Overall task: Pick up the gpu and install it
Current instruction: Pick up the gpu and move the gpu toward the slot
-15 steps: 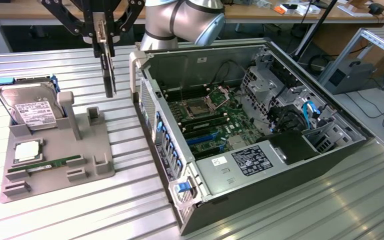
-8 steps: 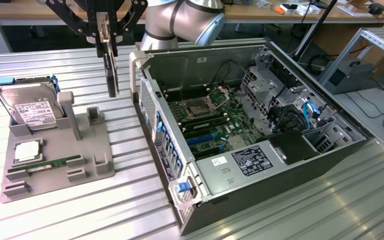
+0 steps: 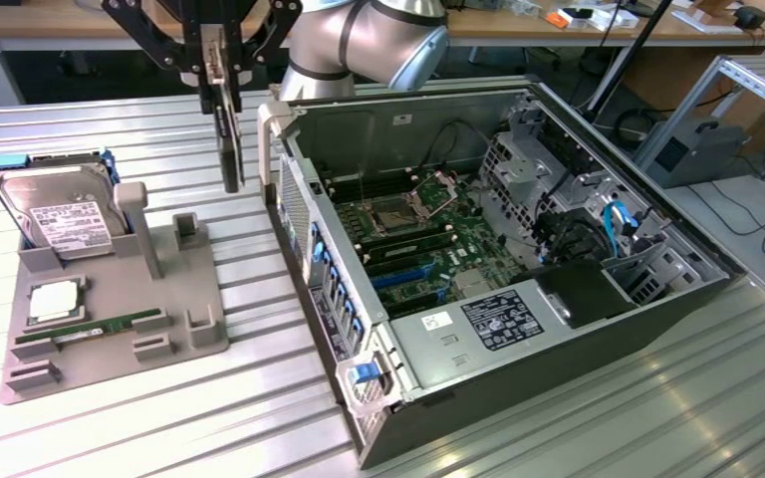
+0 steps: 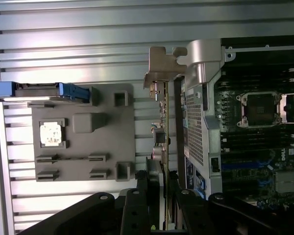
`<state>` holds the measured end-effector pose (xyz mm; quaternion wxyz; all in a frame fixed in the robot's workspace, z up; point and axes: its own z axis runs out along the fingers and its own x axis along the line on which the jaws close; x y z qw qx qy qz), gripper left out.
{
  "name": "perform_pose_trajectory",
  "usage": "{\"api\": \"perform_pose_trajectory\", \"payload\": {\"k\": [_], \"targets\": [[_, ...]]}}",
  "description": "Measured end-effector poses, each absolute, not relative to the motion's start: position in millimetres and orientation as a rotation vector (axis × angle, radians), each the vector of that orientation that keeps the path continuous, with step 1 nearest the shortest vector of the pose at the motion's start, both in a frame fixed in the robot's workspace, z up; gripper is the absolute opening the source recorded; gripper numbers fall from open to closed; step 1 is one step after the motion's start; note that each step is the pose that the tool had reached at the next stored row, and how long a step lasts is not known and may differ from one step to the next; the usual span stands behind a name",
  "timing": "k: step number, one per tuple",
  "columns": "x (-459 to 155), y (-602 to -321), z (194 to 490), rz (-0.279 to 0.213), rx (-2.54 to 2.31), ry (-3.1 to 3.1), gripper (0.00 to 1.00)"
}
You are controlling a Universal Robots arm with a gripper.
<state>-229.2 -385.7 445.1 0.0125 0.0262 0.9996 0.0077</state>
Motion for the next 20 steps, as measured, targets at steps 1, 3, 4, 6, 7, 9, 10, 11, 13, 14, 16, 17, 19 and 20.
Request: {"api": "perform_pose_trajectory", "payload": {"k": [1, 3, 4, 6, 7, 9, 10, 11, 13, 14, 16, 17, 19, 20], "targets": [[-229, -386, 445, 0.024, 0.082, 3.115, 0.27], [-227, -386, 445, 0.023, 0.082, 3.115, 0.27], [-226, -386, 445, 0.022, 0.082, 3.116, 0.27], [-225, -386, 445, 0.022, 0.081, 3.116, 0.27], [-224, -386, 445, 0.022, 0.082, 3.116, 0.27], [-223, -386, 445, 0.021, 0.082, 3.115, 0.27], [-222, -386, 445, 0.021, 0.082, 3.115, 0.27], [-221, -386, 445, 0.020, 0.082, 3.115, 0.27], [-219, -386, 445, 0.019, 0.082, 3.115, 0.27], [-218, -386, 445, 0.019, 0.082, 3.115, 0.27], [-217, -386, 445, 0.018, 0.081, 3.115, 0.27], [-216, -386, 445, 0.018, 0.081, 3.115, 0.27], [-214, -386, 445, 0.018, 0.081, 3.115, 0.27], [-212, -386, 445, 0.018, 0.081, 3.115, 0.27]]}}
